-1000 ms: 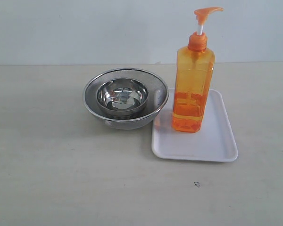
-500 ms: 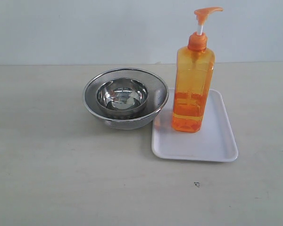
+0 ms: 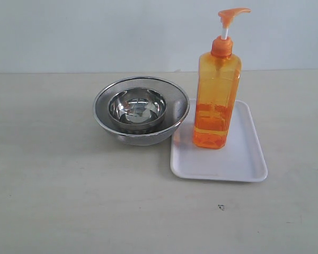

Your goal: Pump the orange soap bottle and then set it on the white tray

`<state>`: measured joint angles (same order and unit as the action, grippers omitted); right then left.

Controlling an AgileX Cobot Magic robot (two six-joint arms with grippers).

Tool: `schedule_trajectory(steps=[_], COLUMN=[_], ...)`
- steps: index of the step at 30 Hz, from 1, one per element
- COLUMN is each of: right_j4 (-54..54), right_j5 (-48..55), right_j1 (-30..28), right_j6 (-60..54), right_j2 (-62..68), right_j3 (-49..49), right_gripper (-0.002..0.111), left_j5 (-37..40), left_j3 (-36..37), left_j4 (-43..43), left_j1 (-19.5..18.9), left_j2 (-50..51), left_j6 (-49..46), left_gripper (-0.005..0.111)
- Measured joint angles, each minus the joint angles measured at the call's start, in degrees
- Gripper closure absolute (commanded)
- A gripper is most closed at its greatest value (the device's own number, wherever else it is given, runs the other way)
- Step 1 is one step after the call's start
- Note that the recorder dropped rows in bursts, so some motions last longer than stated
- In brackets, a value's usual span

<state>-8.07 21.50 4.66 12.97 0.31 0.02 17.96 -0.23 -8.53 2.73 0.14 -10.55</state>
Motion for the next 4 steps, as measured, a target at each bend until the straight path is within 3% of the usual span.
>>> schedule_trajectory(steps=[4], right_j4=[0.0], right_j5=[0.0], right_j1=[0.0], right_j6=[0.0], right_j2=[0.0], right_j3=[0.0], right_gripper=[0.108], left_j5=[0.0], left_j3=[0.0], left_j4=[0.0], left_j1=[0.0], left_j2=[0.0], left_j6=[0.0], left_gripper=[0.102])
